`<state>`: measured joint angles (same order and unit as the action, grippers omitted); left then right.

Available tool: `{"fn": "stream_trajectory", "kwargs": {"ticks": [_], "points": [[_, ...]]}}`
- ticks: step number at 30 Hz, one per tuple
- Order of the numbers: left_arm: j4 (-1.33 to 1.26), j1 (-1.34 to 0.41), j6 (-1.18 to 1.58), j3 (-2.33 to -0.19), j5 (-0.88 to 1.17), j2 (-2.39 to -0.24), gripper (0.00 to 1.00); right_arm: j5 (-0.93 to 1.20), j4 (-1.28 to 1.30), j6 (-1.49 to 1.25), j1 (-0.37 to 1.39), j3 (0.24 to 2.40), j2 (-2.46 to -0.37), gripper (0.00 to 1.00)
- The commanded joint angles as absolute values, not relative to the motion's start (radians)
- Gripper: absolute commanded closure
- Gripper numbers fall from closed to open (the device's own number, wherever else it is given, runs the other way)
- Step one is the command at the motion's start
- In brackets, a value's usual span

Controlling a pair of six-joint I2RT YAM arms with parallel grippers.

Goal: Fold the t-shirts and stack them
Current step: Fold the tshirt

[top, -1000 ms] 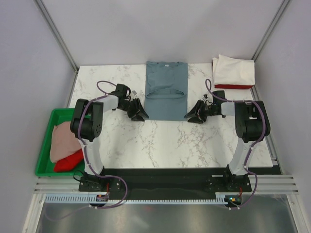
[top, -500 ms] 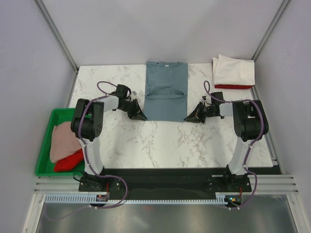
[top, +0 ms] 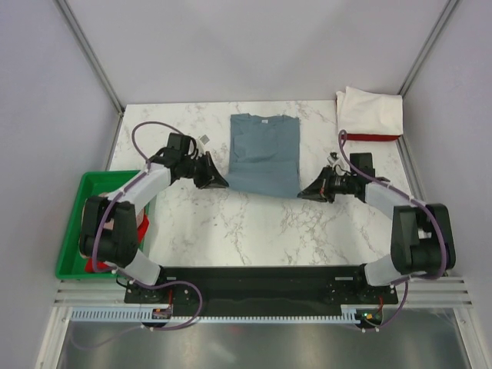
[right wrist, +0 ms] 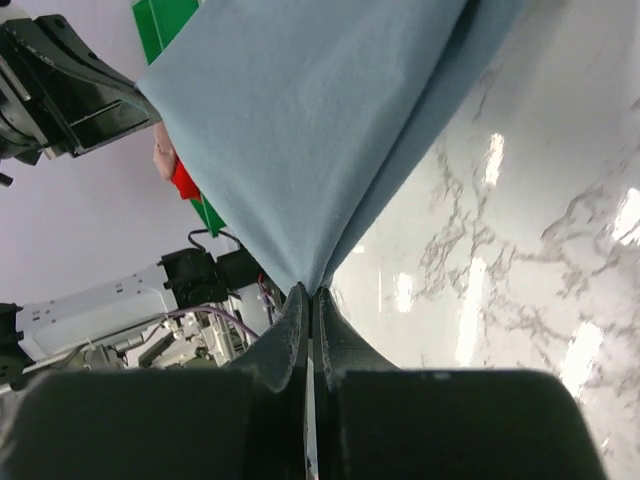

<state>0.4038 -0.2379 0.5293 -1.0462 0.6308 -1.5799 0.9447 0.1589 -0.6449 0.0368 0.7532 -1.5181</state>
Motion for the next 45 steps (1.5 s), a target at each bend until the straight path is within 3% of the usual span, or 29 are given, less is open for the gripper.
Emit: {"fn": "stream_trajectory", "kwargs": {"ticks": [1, 7, 11, 18, 27, 28, 29, 31, 32, 35, 39, 45], "points": [[0.437, -0.232, 0.482, -0.988, 0.618, -1.481, 0.98, 0.969, 0.251, -0.583, 0.029, 0.7, -1.383, 1.0], [0.43, -0.232, 0.479, -0.939, 0.621, -1.422, 0.98, 0.957, 0.308, -0.517, 0.029, 0.692, -1.295, 1.0], [0.414, -0.232, 0.457, -1.031, 0.615, -1.518, 0.98, 0.939, 0.239, -0.538, 0.028, 0.755, -1.357, 1.0], [0.439, -0.23, 0.373, -1.527, 0.594, -1.86, 0.98, 0.914, 0.123, -0.548, 0.003, 1.128, -1.641, 1.0], [0.394, -0.226, 0.282, -2.188, 0.549, -2.337, 0.98, 0.887, 0.031, -0.577, -0.04, 1.667, -2.165, 0.99], [0.382, -0.225, 0.282, -2.238, 0.516, -2.38, 0.98, 0.879, 0.008, -0.592, -0.04, 1.772, -2.268, 0.97], [0.355, -0.225, 0.282, -2.271, 0.506, -2.457, 0.88, 0.865, 0.008, -0.606, -0.038, 1.828, -2.32, 0.94], [0.264, -0.227, 0.285, -2.335, 0.461, -2.515, 0.68, 0.838, -0.023, -0.591, -0.031, 2.015, -2.467, 0.78], [0.247, -0.23, 0.278, -2.368, 0.431, -2.555, 0.56, 0.818, -0.025, -0.586, -0.029, 2.072, -2.506, 0.65], [0.256, -0.242, 0.23, -2.365, 0.313, -2.534, 0.5, 0.796, -0.025, -0.551, -0.031, 2.148, -2.536, 0.53], [0.278, -0.233, 0.199, -2.209, 0.287, -2.395, 0.49, 0.819, -0.003, -0.52, -0.049, 1.966, -2.392, 0.44], [0.397, -0.229, 0.13, -2.125, 0.518, -2.299, 0.48, 0.91, 0.051, -0.494, -0.054, 1.747, -2.292, 0.36]]}}
